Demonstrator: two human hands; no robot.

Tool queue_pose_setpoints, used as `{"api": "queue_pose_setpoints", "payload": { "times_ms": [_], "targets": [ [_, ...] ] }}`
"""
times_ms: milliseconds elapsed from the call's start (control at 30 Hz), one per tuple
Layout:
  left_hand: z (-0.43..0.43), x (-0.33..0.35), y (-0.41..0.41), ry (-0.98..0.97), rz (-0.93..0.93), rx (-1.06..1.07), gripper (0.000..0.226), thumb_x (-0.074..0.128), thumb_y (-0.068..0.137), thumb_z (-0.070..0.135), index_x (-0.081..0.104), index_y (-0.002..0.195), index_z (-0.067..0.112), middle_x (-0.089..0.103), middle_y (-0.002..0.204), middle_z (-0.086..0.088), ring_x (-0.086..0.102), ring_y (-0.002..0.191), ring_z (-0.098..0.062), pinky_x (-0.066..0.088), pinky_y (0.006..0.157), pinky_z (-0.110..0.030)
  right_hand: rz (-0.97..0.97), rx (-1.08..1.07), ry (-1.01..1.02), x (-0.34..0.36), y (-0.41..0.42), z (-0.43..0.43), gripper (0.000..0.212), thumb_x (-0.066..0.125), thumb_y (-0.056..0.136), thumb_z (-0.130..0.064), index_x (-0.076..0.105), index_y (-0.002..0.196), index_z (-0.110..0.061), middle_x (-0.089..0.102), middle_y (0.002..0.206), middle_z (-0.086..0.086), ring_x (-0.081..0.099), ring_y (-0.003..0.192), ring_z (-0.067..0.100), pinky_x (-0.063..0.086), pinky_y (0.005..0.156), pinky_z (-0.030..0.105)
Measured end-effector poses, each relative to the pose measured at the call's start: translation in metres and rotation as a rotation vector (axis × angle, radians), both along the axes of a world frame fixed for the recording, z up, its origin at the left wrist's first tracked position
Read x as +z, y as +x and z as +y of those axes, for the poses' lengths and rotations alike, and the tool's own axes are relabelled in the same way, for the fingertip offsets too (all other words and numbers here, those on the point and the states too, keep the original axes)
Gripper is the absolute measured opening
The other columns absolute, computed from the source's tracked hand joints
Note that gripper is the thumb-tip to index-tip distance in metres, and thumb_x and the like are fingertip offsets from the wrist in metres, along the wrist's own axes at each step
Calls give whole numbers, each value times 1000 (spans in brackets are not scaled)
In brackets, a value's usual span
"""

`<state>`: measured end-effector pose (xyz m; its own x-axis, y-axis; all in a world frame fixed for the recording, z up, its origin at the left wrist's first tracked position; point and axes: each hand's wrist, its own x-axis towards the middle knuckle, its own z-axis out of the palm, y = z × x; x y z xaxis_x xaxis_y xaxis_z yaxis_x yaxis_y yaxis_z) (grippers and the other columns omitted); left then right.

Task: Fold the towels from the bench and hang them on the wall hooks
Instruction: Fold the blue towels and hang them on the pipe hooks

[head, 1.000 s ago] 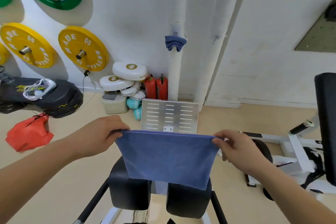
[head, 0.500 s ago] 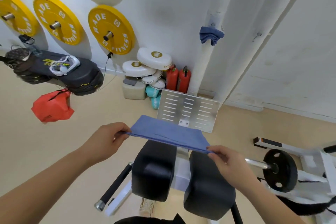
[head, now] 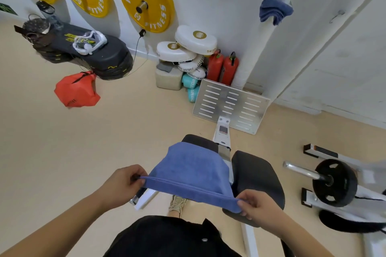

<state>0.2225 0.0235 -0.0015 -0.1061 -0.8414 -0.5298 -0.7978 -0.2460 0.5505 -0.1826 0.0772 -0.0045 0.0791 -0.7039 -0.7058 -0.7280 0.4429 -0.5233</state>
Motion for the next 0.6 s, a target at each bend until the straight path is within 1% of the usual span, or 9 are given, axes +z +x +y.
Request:
{"api": "queue_pose_setpoints", "payload": {
  "times_ms": [100,167,233,267,333,367,433,467,600],
  "targets": [
    [-5,-7,3,33,17,0,21,57,92,11,66,83,27,71,81,11,63,72,-9,50,65,-19,44,12,-19,-3,5,-2,14,59,99,-29,71,94,-32,73,85,-10,70,83,8,53,71,14],
    [-18,-12,0,44,20,3,19,57,91,12,66,84,28,71,84,11,64,78,-11,53,71,-24,57,-20,-16,-11,7,-7,13,57,100,-31,70,98,-31,73,90,-10,69,87,8,52,73,14],
    [-35,-16,-8,28,58,25,19,58,92,12,66,84,27,72,87,10,65,81,-11,54,74,-27,76,-65,-22,-19,9,-15,15,54,102,-30,68,107,-27,72,99,-8,67,92,9,53,87,18],
    [-44,-19,-13,23,93,55,19,58,93,11,66,84,25,72,87,7,64,81,-13,53,74,-27,86,-101,-33,-22,9,-20,17,53,104,-29,67,112,-23,70,103,-6,65,93,9,51,92,20],
    [-64,-23,-24,34,177,168,17,57,95,7,67,86,18,72,90,0,62,81,-17,51,74,-28,73,-205,-62,-27,11,-33,17,52,105,-27,64,115,-19,69,103,-4,64,93,10,49,92,22],
    [-74,-26,-29,39,216,234,16,57,95,6,67,87,16,71,92,-3,62,81,-19,52,76,-31,59,-256,-72,-29,12,-40,15,51,105,-27,62,113,-20,69,101,-5,65,92,10,52,91,25],
    [-93,-36,-38,42,255,322,16,55,96,8,66,89,16,70,95,-3,62,83,-20,52,78,-36,46,-331,-83,-37,12,-55,13,51,105,-29,59,110,-21,68,97,-6,66,92,12,56,94,33],
    [-101,-40,-43,45,252,337,15,53,97,9,65,91,17,68,97,-2,60,84,-20,50,77,-34,49,-352,-78,-41,13,-63,12,51,105,-30,57,111,-21,67,97,-6,66,92,13,56,94,33],
    [-134,-61,-62,47,201,361,14,49,100,11,62,98,16,65,100,0,59,89,-17,46,72,-26,61,-433,-73,-60,15,-97,13,50,106,-29,56,113,-20,69,100,-1,66,90,14,50,79,21]
  ]
}}
